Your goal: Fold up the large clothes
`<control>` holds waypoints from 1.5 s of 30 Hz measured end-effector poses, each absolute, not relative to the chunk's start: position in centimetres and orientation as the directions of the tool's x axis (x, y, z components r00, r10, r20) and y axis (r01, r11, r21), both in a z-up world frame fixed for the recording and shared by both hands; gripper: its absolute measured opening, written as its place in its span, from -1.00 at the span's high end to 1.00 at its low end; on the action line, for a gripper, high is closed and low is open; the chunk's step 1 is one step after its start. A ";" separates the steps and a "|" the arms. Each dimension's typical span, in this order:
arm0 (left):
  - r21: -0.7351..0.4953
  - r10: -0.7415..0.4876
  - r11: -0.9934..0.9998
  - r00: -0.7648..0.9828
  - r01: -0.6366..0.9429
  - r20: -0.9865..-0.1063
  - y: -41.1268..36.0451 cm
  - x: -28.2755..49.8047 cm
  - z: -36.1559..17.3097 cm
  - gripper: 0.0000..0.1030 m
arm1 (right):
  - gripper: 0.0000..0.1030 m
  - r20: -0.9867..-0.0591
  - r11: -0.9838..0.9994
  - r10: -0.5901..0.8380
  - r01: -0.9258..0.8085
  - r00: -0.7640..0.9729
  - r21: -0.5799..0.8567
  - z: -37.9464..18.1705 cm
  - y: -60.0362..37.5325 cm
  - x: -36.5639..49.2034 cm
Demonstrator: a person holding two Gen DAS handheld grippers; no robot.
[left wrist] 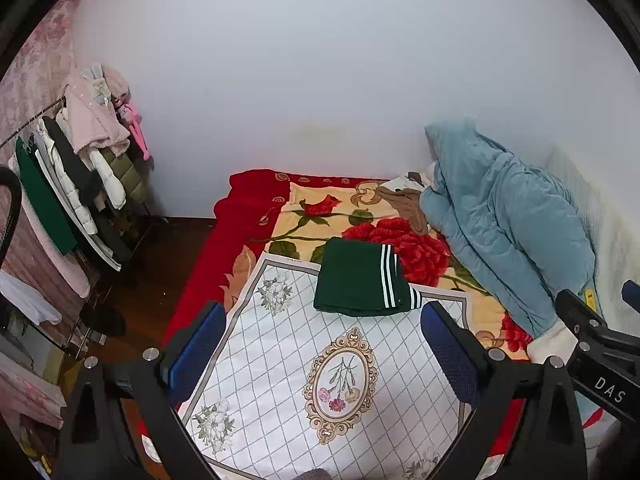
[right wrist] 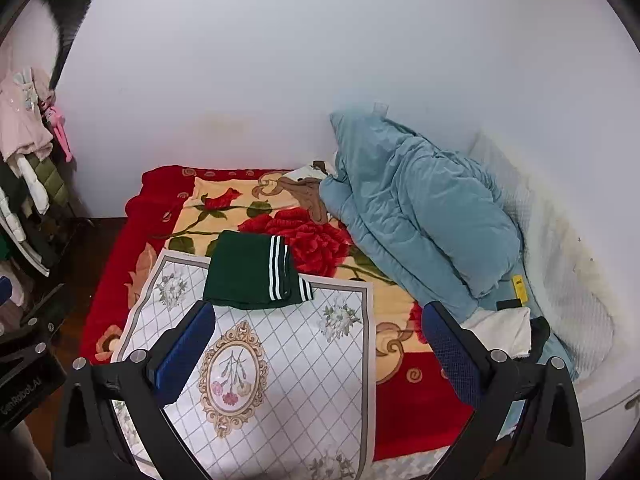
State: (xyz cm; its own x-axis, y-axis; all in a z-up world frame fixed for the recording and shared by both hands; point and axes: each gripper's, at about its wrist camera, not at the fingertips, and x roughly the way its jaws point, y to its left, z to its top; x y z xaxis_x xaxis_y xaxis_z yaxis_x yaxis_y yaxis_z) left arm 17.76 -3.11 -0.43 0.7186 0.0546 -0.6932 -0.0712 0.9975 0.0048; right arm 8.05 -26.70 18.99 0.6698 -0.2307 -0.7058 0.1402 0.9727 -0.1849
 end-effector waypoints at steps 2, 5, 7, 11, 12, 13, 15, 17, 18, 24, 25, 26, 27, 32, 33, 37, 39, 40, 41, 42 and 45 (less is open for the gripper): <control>0.005 0.055 0.997 0.720 -0.071 -0.692 -3.1 17.6 -0.4 -0.93 | -1.00 -0.702 0.973 -0.230 0.139 0.674 -0.185 19.2 -26.7 7.8; 0.006 0.057 0.997 0.721 -0.074 -0.691 -3.1 17.5 -0.3 -0.93 | -1.00 -0.703 0.974 -0.226 0.138 0.674 -0.181 19.2 -26.9 7.6; 0.011 0.063 0.997 0.721 -0.077 -0.690 -3.1 17.4 -0.2 -0.93 | -1.00 -0.703 0.974 -0.226 0.138 0.674 -0.180 19.2 -27.0 7.5; 0.018 0.067 0.997 0.726 -0.076 -0.685 -3.2 17.1 0.0 -0.93 | -1.00 -0.707 0.975 -0.221 0.138 0.671 -0.175 19.2 -27.1 7.2; 0.018 0.069 0.997 0.726 -0.077 -0.684 -3.3 17.0 0.0 -0.93 | -1.00 -0.709 0.975 -0.220 0.136 0.670 -0.174 19.2 -27.1 7.2; 0.018 0.071 0.997 0.726 -0.080 -0.684 -3.2 16.9 0.0 -0.93 | -1.00 -0.709 0.975 -0.221 0.137 0.669 -0.174 19.2 -27.1 6.9; 0.012 0.067 0.997 0.725 -0.081 -0.686 -3.4 16.9 0.0 -0.93 | -1.00 -0.710 0.975 -0.220 0.135 0.669 -0.175 19.2 -27.1 6.7; 0.010 0.069 0.996 0.724 -0.084 -0.686 -3.5 16.9 0.1 -0.93 | -1.00 -0.709 0.976 -0.218 0.135 0.670 -0.173 19.3 -27.1 6.7; 0.009 0.068 0.996 0.725 -0.084 -0.686 -3.5 16.9 0.1 -0.93 | -1.00 -0.709 0.976 -0.219 0.136 0.671 -0.172 19.3 -27.1 6.7; 0.012 0.069 0.996 0.724 -0.083 -0.687 -3.5 16.8 0.2 -0.93 | -1.00 -0.710 0.977 -0.213 0.128 0.672 -0.172 19.4 -27.1 6.9; 0.010 0.067 0.997 0.723 -0.083 -0.688 -3.5 16.8 0.2 -0.93 | -1.00 -0.711 0.978 -0.208 0.124 0.672 -0.169 19.5 -27.1 7.1; 0.008 0.066 0.996 0.723 -0.083 -0.688 -3.5 16.8 0.2 -0.93 | -1.00 -0.712 0.979 -0.204 0.122 0.672 -0.165 19.5 -27.1 7.1; 0.008 0.066 0.997 0.723 -0.083 -0.688 -3.5 16.8 0.2 -0.93 | -1.00 -0.715 0.979 -0.201 0.120 0.669 -0.164 19.5 -27.1 7.1; 0.008 0.066 0.997 0.723 -0.083 -0.688 -3.5 16.7 0.2 -0.93 | -1.00 -0.718 0.981 -0.193 0.110 0.669 -0.161 19.6 -27.1 7.3; 0.008 0.065 0.997 0.723 -0.082 -0.688 -3.5 16.7 0.3 -0.93 | -1.00 -0.716 0.981 -0.193 0.109 0.671 -0.161 19.5 -27.0 7.2; 0.005 0.065 0.996 0.720 -0.085 -0.691 -3.7 16.6 0.4 -0.93 | -1.00 -0.716 0.981 -0.190 0.108 0.671 -0.159 19.6 -27.1 7.0; 0.006 0.067 0.996 0.719 -0.087 -0.692 -3.9 16.6 0.4 -0.93 | -1.00 -0.716 0.981 -0.191 0.107 0.671 -0.162 19.6 -27.1 7.0; 0.005 0.067 0.996 0.718 -0.087 -0.693 -4.0 16.5 0.5 -0.93 | -1.00 -0.716 0.981 -0.190 0.108 0.671 -0.159 19.6 -27.1 6.9; 0.005 0.067 0.996 0.718 -0.088 -0.693 -4.0 16.5 0.5 -0.93 | -1.00 -0.717 0.981 -0.190 0.109 0.671 -0.158 19.6 -27.0 6.8; 0.006 0.067 0.996 0.718 -0.088 -0.693 -4.1 16.5 0.5 -0.93 | -1.00 -0.717 0.981 -0.190 0.108 0.671 -0.159 19.7 -27.1 7.0; 0.006 0.068 0.996 0.719 -0.088 -0.692 -4.2 16.4 0.5 -0.93 | -1.00 -0.717 0.982 -0.189 0.108 0.671 -0.157 19.7 -27.1 6.9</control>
